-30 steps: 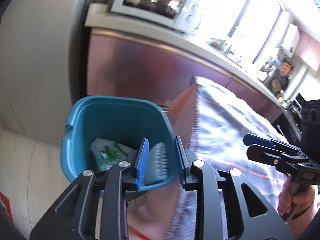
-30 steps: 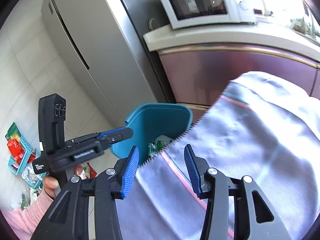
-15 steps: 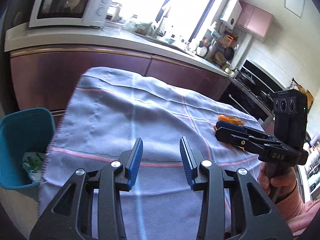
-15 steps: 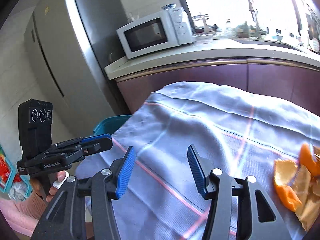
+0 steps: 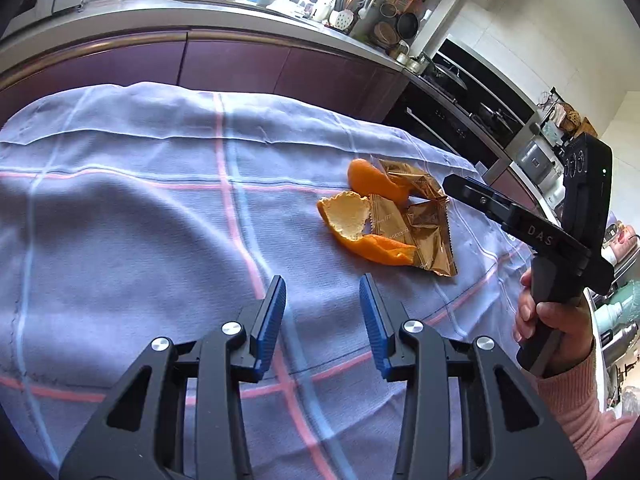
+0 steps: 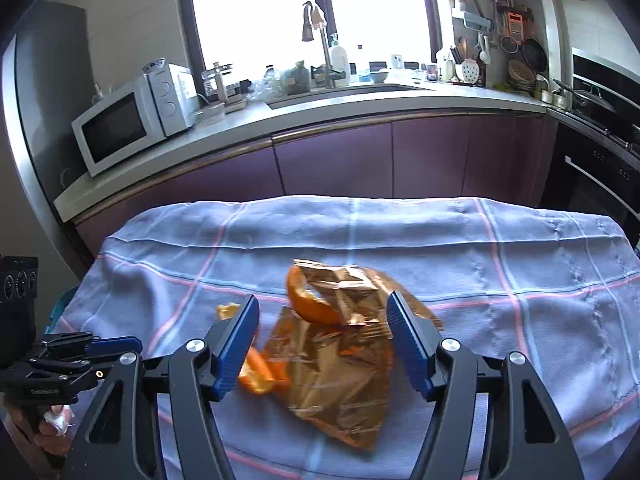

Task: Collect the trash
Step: 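Move both open tools back over the peels and gold wrappers, then grasp the gold snack bag with the right gripper while the left gripper grasps an orange peel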

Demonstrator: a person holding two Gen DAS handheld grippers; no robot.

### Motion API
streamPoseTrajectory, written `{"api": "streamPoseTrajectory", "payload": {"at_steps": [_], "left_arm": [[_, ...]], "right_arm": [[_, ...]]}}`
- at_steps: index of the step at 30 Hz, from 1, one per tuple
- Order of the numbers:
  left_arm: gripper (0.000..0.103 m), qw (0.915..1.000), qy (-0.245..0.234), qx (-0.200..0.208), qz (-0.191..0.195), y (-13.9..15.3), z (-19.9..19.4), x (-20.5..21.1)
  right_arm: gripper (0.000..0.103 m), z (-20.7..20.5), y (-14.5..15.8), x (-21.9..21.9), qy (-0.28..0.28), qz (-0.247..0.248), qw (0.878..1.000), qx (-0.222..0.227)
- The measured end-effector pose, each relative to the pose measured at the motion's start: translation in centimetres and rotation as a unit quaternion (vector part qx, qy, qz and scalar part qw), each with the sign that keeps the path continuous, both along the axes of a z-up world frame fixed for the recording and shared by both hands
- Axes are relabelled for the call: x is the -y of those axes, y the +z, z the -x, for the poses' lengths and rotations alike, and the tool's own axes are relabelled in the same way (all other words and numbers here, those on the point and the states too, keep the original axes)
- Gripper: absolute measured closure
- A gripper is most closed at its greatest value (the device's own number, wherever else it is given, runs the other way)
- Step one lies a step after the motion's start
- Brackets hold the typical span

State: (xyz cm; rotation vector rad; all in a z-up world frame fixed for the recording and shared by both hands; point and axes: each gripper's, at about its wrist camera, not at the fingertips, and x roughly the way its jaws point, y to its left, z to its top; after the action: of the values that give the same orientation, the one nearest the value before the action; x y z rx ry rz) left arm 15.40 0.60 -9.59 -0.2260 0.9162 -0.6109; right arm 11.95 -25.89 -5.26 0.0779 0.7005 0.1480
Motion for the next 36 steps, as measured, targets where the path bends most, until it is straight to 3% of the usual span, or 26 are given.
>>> {"api": "streamPoseTrajectory", "payload": {"at_steps": [10, 16, 22, 27, 36], "left_arm": [[0.064, 0.9989, -0.001, -0.036, -0.029, -1.3, -4.5, 4.6], [0.06, 0.9985, -0.014, -0.047, -0.022, -1.6, -6.3, 6.1], [0.099, 0.9982, -0.018, -0.054, -0.018, -2.0, -6.7, 7.1], [0.099, 0.9989, -0.019, -0.041, -0.012, -1.6, -5.8, 6.9], [0.1, 0.9998, -0.011, -0.003, 0.013, 1.3, -3.0, 3.8]], "right_arm": [[0.039, -1.6, -1.9, 0.3, 0.015, 0.049, 0.999, -0.019], [0.062, -1.5, -1.8, 0.6, 0.023, 0.05, 0.998, -0.018], [0.065, -0.6, -1.3, 1.4, 0.019, 0.036, 0.999, -0.004], [0.072, 0.3, -0.2, 1.8, 0.02, 0.016, 1.0, 0.01], [0.072, 2.7, 1.6, 1.6, 0.047, -0.042, 0.997, 0.033]]}}
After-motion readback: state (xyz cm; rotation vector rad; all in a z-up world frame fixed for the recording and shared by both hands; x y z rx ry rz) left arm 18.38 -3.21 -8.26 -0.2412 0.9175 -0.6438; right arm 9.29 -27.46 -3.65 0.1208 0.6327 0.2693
